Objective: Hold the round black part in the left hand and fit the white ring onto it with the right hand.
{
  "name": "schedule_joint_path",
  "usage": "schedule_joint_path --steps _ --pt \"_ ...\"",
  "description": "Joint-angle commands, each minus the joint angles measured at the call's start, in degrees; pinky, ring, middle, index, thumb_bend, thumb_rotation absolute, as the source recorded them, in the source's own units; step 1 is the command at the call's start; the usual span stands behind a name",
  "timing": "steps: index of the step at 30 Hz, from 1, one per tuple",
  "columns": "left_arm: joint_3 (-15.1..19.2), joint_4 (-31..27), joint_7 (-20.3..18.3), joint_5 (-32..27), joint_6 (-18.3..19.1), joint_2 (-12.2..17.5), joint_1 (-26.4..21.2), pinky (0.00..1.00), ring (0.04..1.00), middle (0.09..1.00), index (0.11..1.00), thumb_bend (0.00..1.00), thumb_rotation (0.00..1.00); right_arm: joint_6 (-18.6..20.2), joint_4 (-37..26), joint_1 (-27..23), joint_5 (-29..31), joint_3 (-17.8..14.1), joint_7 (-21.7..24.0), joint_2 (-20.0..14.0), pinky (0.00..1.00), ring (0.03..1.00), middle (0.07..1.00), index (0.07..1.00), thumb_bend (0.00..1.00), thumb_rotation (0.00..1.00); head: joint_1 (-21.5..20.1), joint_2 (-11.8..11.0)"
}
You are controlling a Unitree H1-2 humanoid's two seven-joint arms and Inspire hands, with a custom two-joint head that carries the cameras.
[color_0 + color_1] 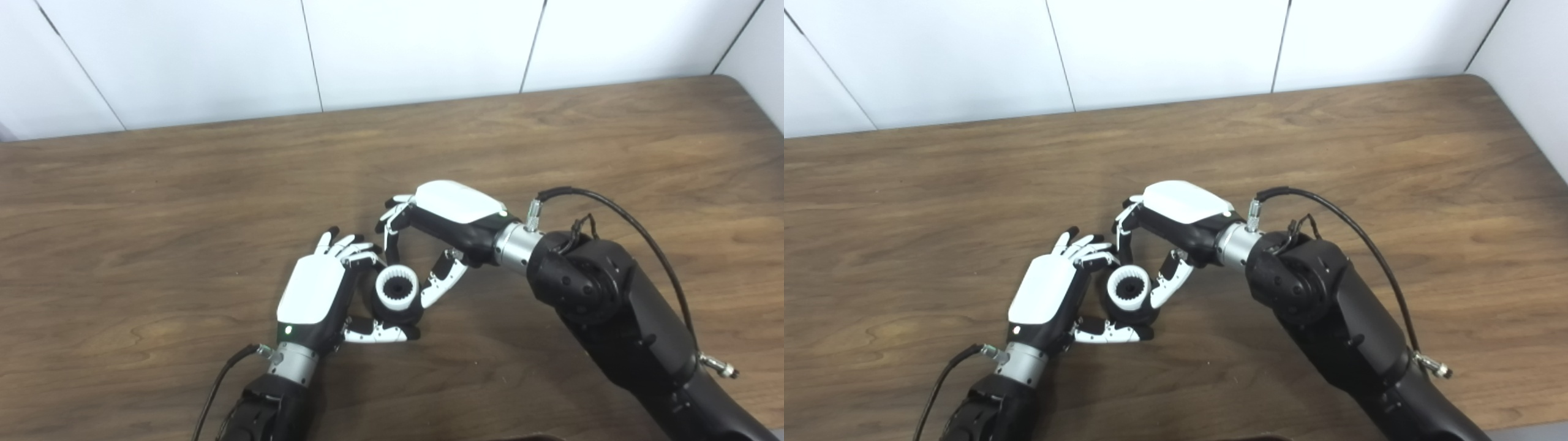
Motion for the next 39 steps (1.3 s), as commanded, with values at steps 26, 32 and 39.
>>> schedule_joint_path --steps 26,32,39 --pt "-0.18 -0.55 -1.48 0.48 0.31 0.09 -0.05 1.0 0.887 0.778 0.486 0.52 0.05 -1.48 -0.34 0.81 -2.5 -0.12 -2.16 2.09 0.88 0.93 0.814 0.482 0.53 0.14 0.15 0.25" --pt "-0.2 -0.37 -1.35 0.75 0.37 0.09 -0.13 1.0 0.885 0.778 0.486 0.52 0.05 -1.38 -0.34 0.79 -2.64 0.13 -1.73 2.18 0.89 0.934 0.815 0.482 0.53 0.14 -0.03 0.34" --pt "-0.23 -0.09 -1.26 0.86 0.31 0.09 -0.39 1.0 0.886 0.778 0.486 0.52 0.05 -2.04 0.02 0.79 -2.56 -0.23 -2.44 1.83 0.88 0.921 0.808 0.483 0.53 0.14 -0.06 0.32"
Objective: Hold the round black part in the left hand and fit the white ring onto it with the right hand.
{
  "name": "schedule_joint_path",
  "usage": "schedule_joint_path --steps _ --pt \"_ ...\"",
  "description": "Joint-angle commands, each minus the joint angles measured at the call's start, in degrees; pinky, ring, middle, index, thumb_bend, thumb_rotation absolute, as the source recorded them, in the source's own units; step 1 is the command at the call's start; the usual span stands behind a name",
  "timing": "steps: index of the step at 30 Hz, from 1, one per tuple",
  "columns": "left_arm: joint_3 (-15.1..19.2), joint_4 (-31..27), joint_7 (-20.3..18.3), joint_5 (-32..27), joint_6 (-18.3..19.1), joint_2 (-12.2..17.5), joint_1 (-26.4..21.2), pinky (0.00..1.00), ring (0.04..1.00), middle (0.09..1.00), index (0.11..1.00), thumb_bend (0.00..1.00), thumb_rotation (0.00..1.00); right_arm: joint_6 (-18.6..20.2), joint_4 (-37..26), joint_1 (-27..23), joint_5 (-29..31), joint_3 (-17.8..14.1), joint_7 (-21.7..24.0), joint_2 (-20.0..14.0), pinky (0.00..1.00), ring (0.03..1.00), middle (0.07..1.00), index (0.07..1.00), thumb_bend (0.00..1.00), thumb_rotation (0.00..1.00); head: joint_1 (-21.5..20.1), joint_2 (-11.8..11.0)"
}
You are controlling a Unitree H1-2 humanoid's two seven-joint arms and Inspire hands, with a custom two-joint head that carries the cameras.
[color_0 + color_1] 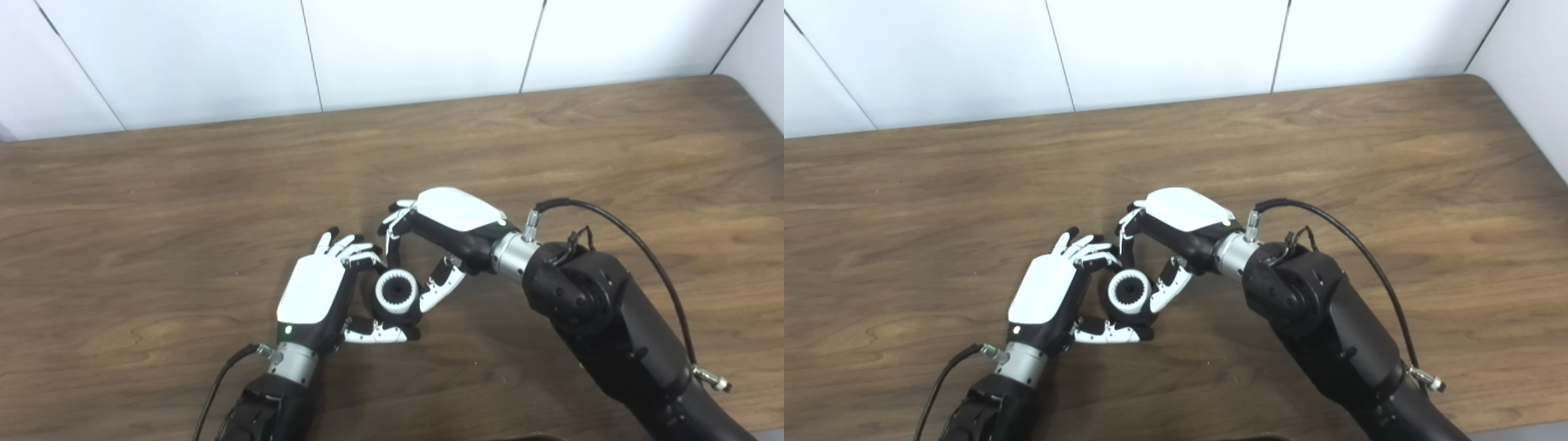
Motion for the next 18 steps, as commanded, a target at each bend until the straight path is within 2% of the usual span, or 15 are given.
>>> schedule_joint_path --steps 1,9,10,11,13,18 --pt "-0.22 0.2 -0.85 0.9 0.34 0.09 -0.37 1.0 0.886 0.779 0.486 0.52 0.05 -1.74 -0.74 -1.44 0.17 -0.37 -0.96 0.09 0.88 0.921 0.812 0.484 0.53 0.14 -0.06 0.06" --pt "-0.27 -0.01 -1.29 0.94 0.66 0.0 -0.42 1.0 0.884 0.781 0.486 0.52 0.05 -2.34 -0.81 -2.03 0.81 -0.95 -0.79 -0.54 0.88 0.925 0.846 0.493 0.52 0.15 0.01 0.14" --pt "-0.24 -0.02 -1.29 0.87 0.69 -0.02 -0.39 1.0 0.885 0.781 0.487 0.52 0.05 -2.33 -0.82 -2.1 0.87 -0.99 -0.68 -0.57 0.88 0.93 0.855 0.572 0.77 0.22 0.01 0.14" --pt "-0.22 -0.04 -1.26 0.85 0.73 -0.04 -0.36 1.0 0.886 0.78 0.487 0.52 0.05 -2.3 -0.85 -2.22 0.81 -0.97 -0.49 -0.63 0.89 0.934 0.862 0.606 0.86 0.26 0.01 0.14" --pt "-0.21 -0.03 -1.15 0.85 0.72 -0.04 -0.33 1.0 0.887 0.778 0.486 0.52 0.05 -2.23 -0.93 -2.39 0.66 -0.92 -0.23 -0.7 0.9 0.942 0.879 0.658 0.95 0.31 0.01 0.14" --pt "-0.16 0.04 -0.87 0.76 0.53 0.02 -0.31 1.0 0.883 0.776 0.486 0.52 0.05 -2.36 -0.95 -2.59 0.24 -1.03 -0.18 -0.68 0.9 0.954 0.897 0.706 1.0 0.33 -0.03 0.23"
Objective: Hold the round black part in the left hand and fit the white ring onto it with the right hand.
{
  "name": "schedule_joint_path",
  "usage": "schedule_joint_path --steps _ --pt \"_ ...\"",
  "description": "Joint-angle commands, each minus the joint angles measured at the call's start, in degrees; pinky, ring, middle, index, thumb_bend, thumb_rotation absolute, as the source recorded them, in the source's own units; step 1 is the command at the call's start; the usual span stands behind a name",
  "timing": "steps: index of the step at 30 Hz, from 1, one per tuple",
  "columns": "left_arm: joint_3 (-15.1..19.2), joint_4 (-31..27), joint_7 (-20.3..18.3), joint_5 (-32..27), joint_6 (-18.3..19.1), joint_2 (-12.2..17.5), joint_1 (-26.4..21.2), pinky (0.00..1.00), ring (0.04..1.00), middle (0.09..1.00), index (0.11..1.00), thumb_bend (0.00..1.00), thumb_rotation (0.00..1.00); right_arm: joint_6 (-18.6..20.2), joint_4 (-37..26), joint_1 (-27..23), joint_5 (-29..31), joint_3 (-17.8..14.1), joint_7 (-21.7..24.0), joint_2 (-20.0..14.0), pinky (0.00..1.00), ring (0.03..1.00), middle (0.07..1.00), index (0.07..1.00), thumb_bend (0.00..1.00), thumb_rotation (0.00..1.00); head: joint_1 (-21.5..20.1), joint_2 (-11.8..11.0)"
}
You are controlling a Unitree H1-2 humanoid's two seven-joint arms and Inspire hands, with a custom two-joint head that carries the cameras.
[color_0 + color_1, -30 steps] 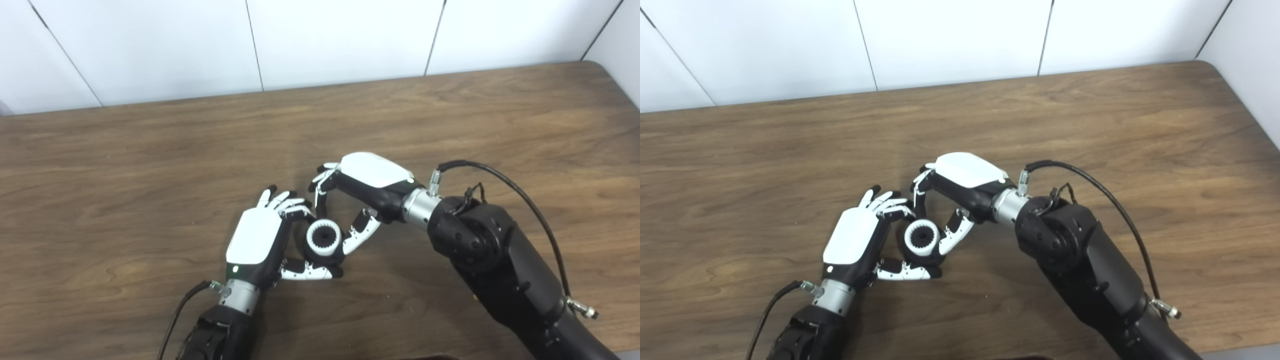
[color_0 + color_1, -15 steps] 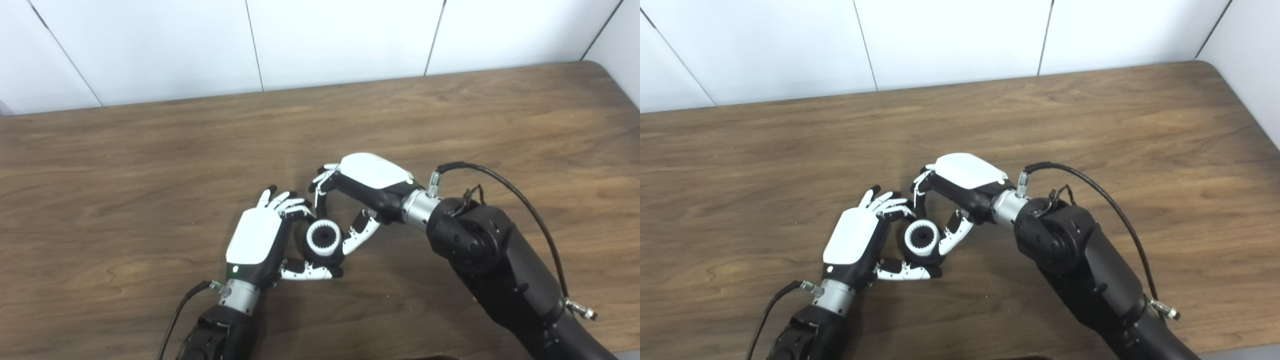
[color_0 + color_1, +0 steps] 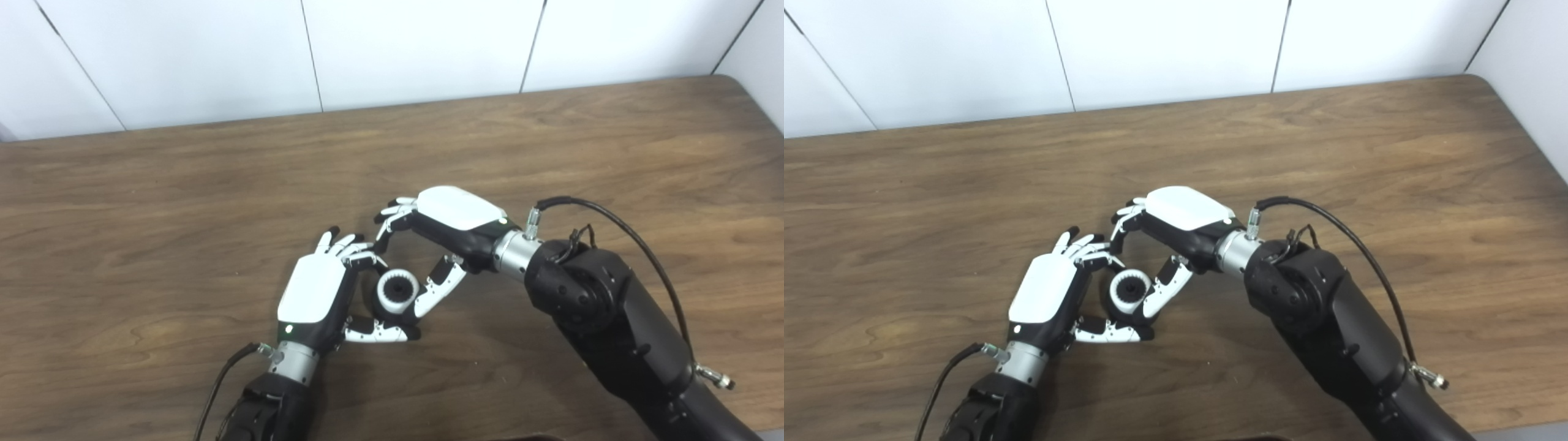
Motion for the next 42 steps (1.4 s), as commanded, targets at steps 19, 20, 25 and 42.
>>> schedule_joint_path --steps 19,20,25,42 --pt "0.41 -0.44 -1.58 1.04 1.02 0.62 -0.18 1.0 0.881 0.778 0.486 0.52 0.05 -0.59 -1.71 -2.43 0.22 -4.58 -0.27 -1.13 0.9 0.948 0.884 0.676 1.0 0.28 0.17 -0.1" --pt "0.48 -0.56 -1.81 1.03 1.17 0.71 -0.2 1.0 0.881 0.779 0.486 0.52 0.05 -0.55 -1.81 -2.44 0.31 -5.0 -0.35 -1.18 0.9 0.946 0.883 0.676 1.0 0.27 0.16 -0.11" --pt "1.03 -0.97 -2.64 0.64 1.5 1.01 -0.27 1.0 0.885 0.778 0.487 0.52 0.05 1.58 -3.12 -2.86 -0.13 -6.66 1.1 -1.79 0.9 0.96 0.896 0.697 1.0 0.28 0.26 -0.23" --pt "2.41 -0.54 -2.03 0.18 0.28 2.11 -0.36 1.0 0.87 0.767 0.486 0.52 0.06 5.62 -4.06 0.44 3.92 -14.88 -3.2 -2.03 0.83 0.924 0.899 0.825 0.69 0.61 0.29 -0.35"
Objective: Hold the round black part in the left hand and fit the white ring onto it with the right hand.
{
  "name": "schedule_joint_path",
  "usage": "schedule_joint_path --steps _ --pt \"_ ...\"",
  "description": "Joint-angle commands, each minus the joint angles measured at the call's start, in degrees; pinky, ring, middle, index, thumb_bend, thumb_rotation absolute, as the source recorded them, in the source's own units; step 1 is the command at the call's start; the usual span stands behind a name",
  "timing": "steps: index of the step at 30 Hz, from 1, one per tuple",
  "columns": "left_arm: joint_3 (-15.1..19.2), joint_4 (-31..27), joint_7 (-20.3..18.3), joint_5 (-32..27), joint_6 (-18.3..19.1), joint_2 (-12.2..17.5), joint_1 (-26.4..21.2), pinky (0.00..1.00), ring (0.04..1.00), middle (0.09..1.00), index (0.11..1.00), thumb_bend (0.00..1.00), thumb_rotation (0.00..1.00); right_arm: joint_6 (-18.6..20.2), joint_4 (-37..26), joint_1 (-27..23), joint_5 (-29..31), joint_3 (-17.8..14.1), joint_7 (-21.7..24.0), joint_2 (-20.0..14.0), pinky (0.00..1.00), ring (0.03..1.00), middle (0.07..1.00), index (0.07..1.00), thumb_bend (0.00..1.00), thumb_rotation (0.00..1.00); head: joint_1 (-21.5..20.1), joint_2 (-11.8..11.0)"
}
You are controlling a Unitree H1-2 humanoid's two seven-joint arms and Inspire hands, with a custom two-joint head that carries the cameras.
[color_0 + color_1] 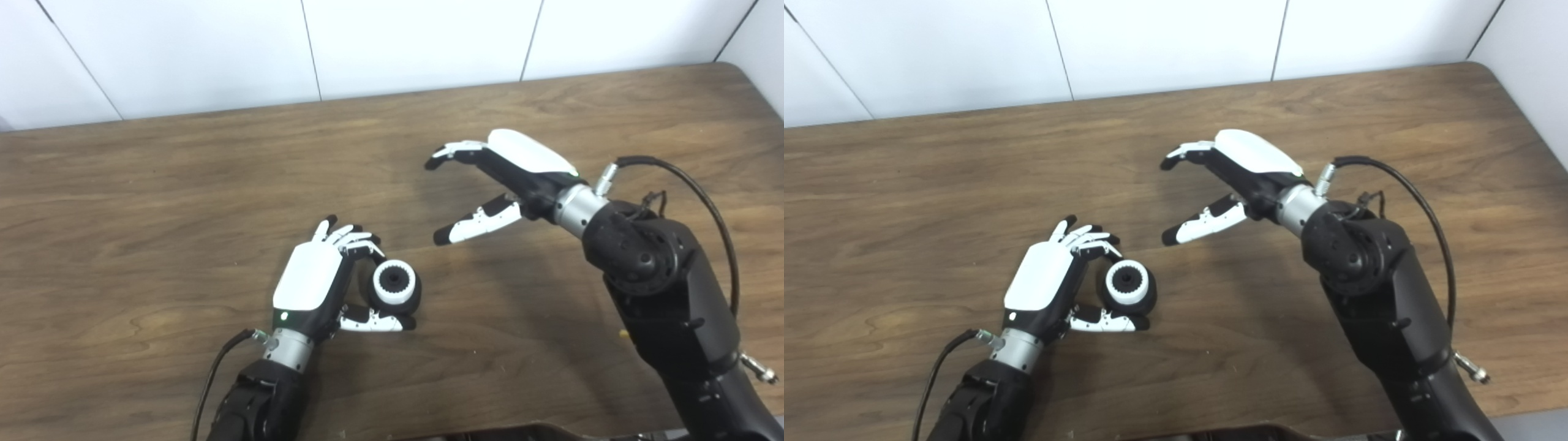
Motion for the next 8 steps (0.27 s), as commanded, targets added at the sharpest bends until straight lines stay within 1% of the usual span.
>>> schedule_joint_path --steps 1,3,8 --pt "0.84 0.12 -0.2 0.43 0.38 1.03 -0.13 1.0 0.871 0.767 0.486 0.52 0.06 -0.21 -1.77 -1.12 0.71 -1.25 -2.6 -0.09 0.82 0.924 0.899 0.829 0.66 0.63 -0.06 0.01" --pt "0.99 -0.07 -0.74 0.14 0.63 1.01 -0.1 1.0 0.873 0.769 0.486 0.52 0.06 0.18 -1.55 -0.48 1.46 -1.96 -3.47 0.13 0.82 0.926 0.898 0.837 0.63 0.67 0.13 -0.01" --pt "1.22 -0.09 -0.79 0.06 0.49 1.13 -0.07 1.0 0.862 0.769 0.492 0.52 0.06 0.23 -0.25 1.78 3.08 -3.86 -7.13 0.67 0.81 0.915 0.895 0.867 0.56 0.8 0.21 -0.02"
